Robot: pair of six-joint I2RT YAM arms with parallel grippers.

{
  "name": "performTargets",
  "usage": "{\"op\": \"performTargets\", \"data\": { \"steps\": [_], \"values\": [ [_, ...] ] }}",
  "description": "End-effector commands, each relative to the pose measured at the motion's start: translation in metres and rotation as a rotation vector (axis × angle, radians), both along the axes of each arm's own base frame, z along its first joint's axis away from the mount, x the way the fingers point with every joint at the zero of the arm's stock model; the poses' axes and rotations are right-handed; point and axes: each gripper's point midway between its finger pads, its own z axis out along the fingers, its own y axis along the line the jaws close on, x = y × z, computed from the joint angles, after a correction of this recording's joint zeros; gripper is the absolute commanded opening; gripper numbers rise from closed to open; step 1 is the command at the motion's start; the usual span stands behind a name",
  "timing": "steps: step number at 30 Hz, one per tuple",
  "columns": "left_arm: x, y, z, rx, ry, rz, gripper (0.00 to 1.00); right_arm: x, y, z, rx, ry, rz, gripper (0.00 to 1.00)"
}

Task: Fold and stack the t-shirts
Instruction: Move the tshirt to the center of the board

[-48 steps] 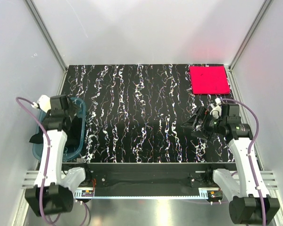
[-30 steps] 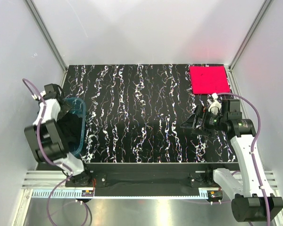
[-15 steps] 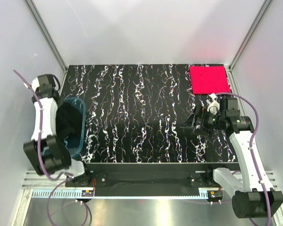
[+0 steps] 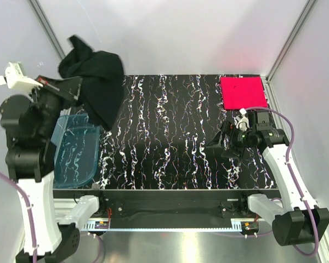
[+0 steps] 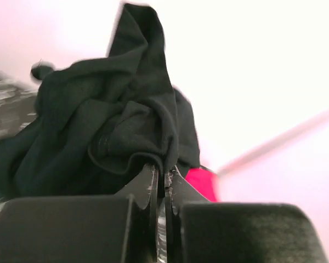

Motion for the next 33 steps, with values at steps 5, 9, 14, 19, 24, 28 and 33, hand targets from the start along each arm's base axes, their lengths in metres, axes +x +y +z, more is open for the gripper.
{"op": "performTargets", "data": {
  "steps": [5,9,14,19,24,28,33],
  "values": [
    [0.004,-0.082,-0.133,-0.048,0.328,-0.414,0.99,0.022,0.003,0.028,0.007,-0.060,-0.012,1.00],
    [-0.007,-0.076,-0.197,0.027,0.485,-0.410,0.99,0.022,0.009,0.036,0.021,-0.082,0.027,0.97],
    [-0.033,-0.041,-0.242,0.103,0.644,-0.234,0.86,0.008,0.054,0.014,-0.003,-0.025,0.206,0.86],
    [-0.048,-0.026,-0.232,0.097,0.570,-0.140,0.79,-0.027,0.141,-0.013,-0.141,-0.028,0.497,0.80],
    [-0.070,-0.012,-0.226,0.095,0.544,-0.068,0.68,-0.045,0.232,-0.045,-0.183,0.031,0.679,0.73],
    [-0.087,-0.017,-0.236,0.082,0.584,-0.103,0.65,-0.048,0.272,-0.070,-0.226,0.022,0.660,0.70],
    [-0.110,-0.023,-0.252,0.037,0.604,-0.135,0.64,-0.028,0.288,-0.098,-0.234,0.008,0.573,0.50]
  ]
}}
